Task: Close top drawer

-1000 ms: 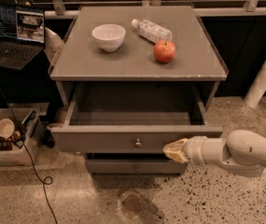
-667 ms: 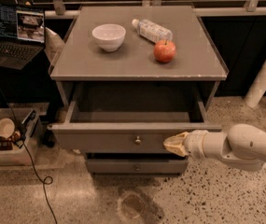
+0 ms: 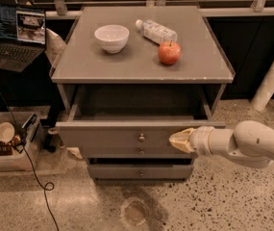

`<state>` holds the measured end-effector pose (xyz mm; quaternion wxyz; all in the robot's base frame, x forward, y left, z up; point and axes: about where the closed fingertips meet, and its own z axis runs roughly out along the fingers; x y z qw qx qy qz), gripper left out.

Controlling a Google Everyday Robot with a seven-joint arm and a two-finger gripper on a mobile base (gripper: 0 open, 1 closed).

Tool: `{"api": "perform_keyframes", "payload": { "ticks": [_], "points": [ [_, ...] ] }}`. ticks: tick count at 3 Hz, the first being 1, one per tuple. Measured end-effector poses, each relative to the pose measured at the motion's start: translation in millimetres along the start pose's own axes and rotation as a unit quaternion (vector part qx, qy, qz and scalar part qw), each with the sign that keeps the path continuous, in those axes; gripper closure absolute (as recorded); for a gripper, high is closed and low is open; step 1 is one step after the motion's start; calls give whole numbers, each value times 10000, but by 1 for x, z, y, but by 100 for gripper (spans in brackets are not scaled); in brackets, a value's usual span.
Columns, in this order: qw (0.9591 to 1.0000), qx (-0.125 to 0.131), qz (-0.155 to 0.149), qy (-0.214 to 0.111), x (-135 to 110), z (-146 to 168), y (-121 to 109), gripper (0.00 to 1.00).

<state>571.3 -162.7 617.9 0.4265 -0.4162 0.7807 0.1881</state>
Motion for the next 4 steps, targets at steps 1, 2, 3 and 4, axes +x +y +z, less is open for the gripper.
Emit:
{"api": "perform_keyframes", "payload": {
  "ticks": [1, 2, 3, 4],
  "points": [
    [10000, 51, -54, 1, -7, 5, -14, 100],
    [9999, 94, -81, 9, -13, 10, -25, 100],
    [9998, 142, -114, 15, -21, 16, -39, 100],
    [9998, 142, -114, 15, -21, 16, -39, 100]
  ]
}}
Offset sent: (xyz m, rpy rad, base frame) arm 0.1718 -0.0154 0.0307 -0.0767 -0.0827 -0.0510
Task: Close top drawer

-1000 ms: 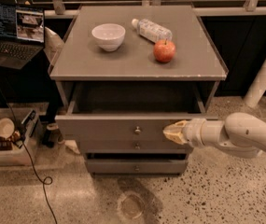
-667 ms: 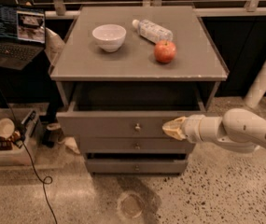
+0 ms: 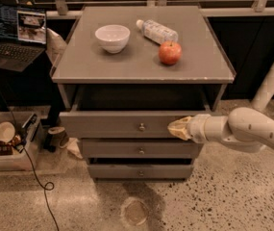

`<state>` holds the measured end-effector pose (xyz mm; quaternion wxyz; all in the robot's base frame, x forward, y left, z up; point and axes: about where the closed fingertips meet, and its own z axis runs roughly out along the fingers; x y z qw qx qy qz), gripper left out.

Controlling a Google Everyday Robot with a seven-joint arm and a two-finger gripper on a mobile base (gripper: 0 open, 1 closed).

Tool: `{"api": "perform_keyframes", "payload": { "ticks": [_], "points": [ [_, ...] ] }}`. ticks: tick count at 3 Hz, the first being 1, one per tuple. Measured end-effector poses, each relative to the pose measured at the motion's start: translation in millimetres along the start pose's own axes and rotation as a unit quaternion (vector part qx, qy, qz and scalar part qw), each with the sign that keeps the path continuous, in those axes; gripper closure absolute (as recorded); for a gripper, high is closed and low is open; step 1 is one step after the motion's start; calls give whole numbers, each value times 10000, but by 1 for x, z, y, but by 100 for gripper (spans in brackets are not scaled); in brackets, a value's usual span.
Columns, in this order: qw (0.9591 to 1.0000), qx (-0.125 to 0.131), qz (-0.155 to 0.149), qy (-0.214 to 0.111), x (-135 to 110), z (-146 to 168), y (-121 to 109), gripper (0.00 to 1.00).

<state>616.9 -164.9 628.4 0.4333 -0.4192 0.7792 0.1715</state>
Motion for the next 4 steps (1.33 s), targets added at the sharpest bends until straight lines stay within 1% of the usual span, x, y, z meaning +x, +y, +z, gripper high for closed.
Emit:
{"api": "perform_keyframes", "payload": {
  "ticks": [1, 2, 3, 4],
  "points": [
    [10000, 68, -2, 4, -7, 6, -14, 100],
    [9999, 113, -5, 12, -11, 11, -24, 100],
    [9999, 113, -5, 12, -11, 11, -23, 81],
    [9999, 161, -2, 27, -16, 15, -34, 58]
  ]
}}
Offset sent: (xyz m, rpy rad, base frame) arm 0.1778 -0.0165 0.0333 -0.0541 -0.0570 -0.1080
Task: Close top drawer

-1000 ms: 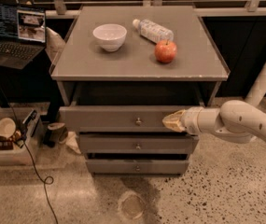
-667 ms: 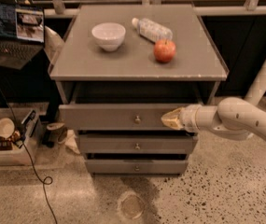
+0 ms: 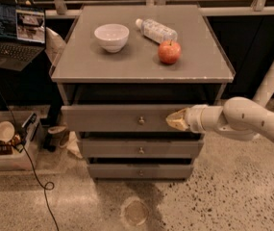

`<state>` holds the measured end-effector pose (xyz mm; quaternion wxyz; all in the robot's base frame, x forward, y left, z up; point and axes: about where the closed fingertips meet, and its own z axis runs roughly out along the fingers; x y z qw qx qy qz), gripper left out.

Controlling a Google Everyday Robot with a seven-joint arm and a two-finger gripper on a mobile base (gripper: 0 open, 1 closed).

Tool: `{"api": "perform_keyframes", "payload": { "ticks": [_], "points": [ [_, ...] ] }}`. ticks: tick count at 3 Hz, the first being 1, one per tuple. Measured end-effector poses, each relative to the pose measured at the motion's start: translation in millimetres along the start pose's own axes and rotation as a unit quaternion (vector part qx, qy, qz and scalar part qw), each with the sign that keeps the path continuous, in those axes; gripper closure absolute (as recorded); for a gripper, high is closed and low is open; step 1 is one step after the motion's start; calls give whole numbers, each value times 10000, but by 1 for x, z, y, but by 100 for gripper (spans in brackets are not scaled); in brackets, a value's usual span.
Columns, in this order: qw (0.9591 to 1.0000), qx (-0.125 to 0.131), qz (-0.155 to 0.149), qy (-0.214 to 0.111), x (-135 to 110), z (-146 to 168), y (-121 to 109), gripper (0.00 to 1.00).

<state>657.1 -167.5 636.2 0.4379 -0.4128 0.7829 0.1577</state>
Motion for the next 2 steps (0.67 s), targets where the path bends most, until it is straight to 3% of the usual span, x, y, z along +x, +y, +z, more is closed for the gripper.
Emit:
{"api": "perform_keyframes", "payload": {
  "ticks": [1, 2],
  "points": [
    [10000, 5, -1, 3, -1, 1, -1, 27],
    [10000, 38, -10, 22, -6, 5, -10, 4]
  ]
}}
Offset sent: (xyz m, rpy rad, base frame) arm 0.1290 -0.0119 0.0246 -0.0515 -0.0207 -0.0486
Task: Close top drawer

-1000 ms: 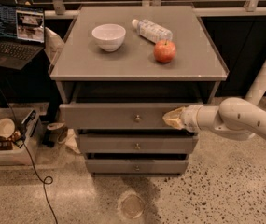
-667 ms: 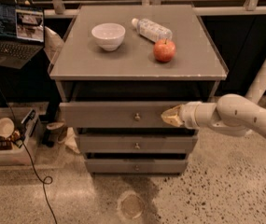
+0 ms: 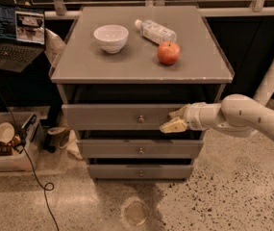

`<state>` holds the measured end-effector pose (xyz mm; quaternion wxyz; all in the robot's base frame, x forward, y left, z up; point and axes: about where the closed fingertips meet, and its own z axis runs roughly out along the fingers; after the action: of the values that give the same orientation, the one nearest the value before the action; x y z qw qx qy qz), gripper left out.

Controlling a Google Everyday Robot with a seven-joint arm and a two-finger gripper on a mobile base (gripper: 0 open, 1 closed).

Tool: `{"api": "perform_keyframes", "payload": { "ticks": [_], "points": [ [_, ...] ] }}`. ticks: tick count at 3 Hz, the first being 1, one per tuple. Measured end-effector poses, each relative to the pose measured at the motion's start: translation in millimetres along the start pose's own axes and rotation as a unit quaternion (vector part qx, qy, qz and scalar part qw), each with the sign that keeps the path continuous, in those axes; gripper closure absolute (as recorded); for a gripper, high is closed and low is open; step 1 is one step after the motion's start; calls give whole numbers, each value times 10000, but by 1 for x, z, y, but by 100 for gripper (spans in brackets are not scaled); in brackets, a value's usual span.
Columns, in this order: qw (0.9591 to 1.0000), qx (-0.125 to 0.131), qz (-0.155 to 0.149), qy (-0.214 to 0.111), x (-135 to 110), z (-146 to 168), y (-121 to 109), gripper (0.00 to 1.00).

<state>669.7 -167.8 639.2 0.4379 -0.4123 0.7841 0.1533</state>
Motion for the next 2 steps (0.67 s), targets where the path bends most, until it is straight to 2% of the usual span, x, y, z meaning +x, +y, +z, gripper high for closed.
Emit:
{"api": "perform_keyframes", "payload": {
  "ticks": [2],
  "points": [
    [10000, 0, 1, 0, 4, -8, 15, 0]
  ]
}}
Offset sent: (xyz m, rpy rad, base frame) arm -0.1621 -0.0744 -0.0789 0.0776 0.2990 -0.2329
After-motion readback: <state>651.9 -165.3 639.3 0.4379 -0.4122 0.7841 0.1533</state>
